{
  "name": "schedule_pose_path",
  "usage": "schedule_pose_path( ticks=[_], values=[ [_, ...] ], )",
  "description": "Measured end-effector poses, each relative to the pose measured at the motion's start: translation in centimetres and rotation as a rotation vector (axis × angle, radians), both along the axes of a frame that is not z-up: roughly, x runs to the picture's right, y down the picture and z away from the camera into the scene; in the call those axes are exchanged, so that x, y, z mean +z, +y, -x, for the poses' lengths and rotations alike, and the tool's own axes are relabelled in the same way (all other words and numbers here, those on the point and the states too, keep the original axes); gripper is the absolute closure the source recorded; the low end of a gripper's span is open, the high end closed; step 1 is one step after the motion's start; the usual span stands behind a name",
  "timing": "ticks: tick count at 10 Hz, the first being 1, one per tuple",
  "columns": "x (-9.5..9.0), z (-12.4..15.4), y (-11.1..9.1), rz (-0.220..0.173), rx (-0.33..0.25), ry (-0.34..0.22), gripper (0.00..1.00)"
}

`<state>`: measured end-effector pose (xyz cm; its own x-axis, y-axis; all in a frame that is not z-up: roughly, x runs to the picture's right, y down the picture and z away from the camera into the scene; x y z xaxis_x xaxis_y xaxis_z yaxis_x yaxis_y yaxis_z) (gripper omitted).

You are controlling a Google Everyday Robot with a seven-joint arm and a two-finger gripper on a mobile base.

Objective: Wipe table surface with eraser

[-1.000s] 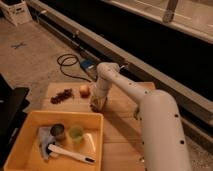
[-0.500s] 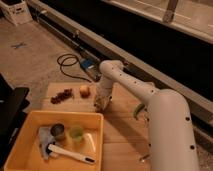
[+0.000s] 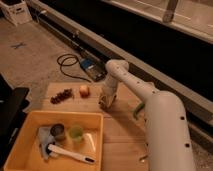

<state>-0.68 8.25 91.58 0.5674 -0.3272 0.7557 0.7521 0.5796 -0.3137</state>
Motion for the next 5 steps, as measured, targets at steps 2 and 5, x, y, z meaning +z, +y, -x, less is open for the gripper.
schedule_pose_path(
  ticks=[2,5],
  values=[
    [0.5,2.4,-0.5,-0.023,0.004,-0.042,1.00],
    [1.2,6.5,-1.2,-0.054,0.001,-0.125,1.00]
  ],
)
